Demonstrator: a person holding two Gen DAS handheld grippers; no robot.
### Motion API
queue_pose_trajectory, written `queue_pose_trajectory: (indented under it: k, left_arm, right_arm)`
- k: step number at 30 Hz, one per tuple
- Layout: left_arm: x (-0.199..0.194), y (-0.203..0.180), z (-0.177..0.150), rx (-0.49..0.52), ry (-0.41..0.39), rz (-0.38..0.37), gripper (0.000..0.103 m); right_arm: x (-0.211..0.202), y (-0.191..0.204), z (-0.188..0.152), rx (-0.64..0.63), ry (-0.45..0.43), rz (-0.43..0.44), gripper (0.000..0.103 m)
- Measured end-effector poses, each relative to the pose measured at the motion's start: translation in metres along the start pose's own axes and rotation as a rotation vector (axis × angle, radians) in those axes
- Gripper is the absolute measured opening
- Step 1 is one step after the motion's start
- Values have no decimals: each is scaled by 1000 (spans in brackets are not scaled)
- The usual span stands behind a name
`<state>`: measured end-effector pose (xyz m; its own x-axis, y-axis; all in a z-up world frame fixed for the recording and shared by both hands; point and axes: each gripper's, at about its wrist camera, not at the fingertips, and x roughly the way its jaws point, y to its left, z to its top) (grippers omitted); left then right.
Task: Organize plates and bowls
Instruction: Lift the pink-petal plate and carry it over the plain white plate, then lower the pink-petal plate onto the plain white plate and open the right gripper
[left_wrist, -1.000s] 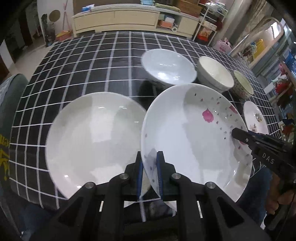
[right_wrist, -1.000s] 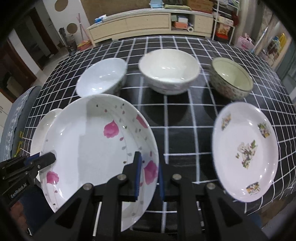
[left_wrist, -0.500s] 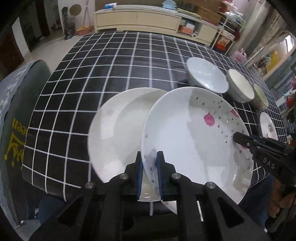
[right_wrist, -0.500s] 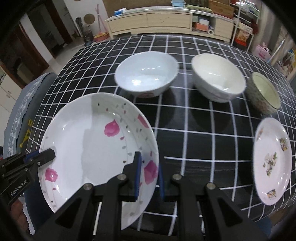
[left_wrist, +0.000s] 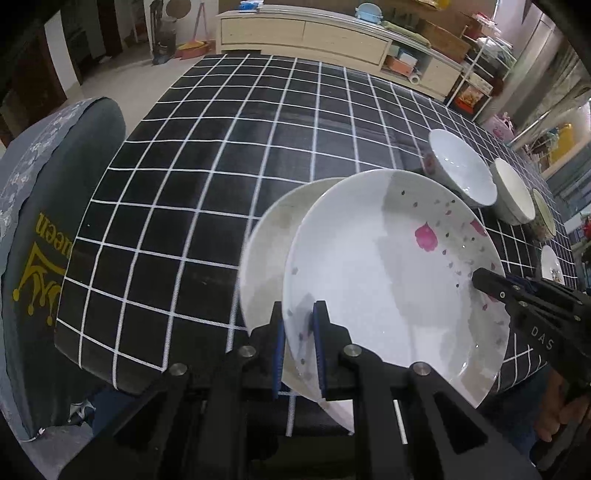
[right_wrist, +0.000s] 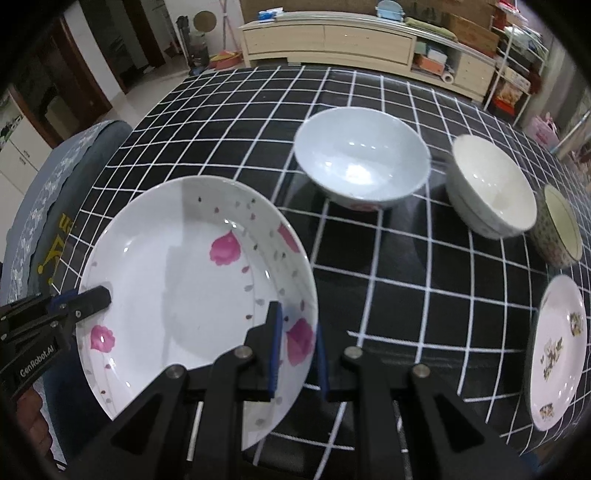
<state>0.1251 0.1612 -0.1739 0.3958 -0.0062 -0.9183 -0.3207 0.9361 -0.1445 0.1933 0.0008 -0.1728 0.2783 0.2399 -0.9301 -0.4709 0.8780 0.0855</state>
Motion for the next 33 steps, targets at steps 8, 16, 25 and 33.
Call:
queue_pose_trajectory:
  k: [8,16,25,33]
  left_arm:
    - [6,15,1,-17,11,19,13]
    - [11,25,1,-32,21,21,12]
    - [19,25,6,-38,21,18,13]
    - [18,24,6,-49,20,26,12]
  right_arm:
    - [12,15,2,-22,19,5,20]
    - [20,25,2,-43,29,-14,20]
    - [24,24,7,-44,29,-23,20]
    - [25,25,6,-40,36,-25,21]
